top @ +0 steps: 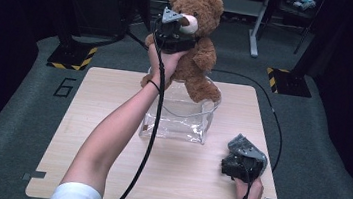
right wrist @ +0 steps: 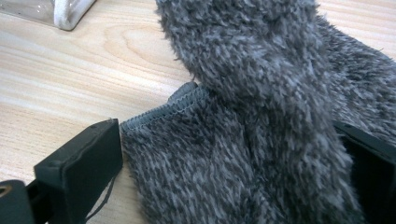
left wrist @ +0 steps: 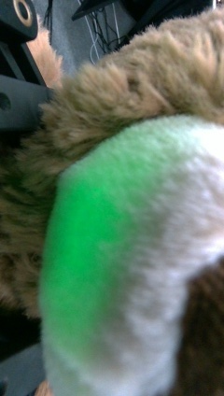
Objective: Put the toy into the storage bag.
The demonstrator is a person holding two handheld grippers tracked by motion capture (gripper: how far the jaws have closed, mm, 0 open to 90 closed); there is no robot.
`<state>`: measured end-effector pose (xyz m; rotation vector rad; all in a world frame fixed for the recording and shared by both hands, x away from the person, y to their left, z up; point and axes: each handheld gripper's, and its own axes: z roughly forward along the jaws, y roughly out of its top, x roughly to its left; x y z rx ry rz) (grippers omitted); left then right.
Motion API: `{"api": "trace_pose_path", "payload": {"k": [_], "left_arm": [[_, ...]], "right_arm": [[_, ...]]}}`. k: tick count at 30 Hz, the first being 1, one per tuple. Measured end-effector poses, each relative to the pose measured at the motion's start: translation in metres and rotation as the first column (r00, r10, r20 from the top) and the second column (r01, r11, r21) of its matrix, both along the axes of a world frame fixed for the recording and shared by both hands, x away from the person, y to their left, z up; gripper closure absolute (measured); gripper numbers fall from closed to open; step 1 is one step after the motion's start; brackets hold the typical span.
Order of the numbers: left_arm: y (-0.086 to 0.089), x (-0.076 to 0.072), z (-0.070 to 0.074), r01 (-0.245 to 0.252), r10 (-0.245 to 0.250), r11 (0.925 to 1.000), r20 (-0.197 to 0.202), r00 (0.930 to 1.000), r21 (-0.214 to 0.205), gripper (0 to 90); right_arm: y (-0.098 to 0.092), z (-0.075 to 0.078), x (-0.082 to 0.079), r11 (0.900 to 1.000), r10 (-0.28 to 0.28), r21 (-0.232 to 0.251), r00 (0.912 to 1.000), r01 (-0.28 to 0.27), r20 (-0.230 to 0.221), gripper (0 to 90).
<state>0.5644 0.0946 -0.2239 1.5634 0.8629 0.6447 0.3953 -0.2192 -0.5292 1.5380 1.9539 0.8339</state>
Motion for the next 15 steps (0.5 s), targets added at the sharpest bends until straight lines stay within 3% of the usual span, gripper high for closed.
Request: {"api": "trace_pose_path", "payload": {"k": [7, 15], "left_arm": [[0.001, 0.003, -0.012, -0.011, 0.011, 0.9999, -0.023, 0.9997, 0.011, 42.0], [0.006, -0.006, -0.029, -0.001, 0.002, 0.9998, -0.03, 0.9995, 0.022, 40.4]], "right_arm": [[-0.001, 0.0, 0.0, 0.9999, 0.015, -0.007, 0.9999, -0.015, 0.0, 1.8], [-0.001, 0.0, 0.0, 0.9998, 0.014, -0.011, 0.9999, -0.014, 0.001, 1.8]]}}
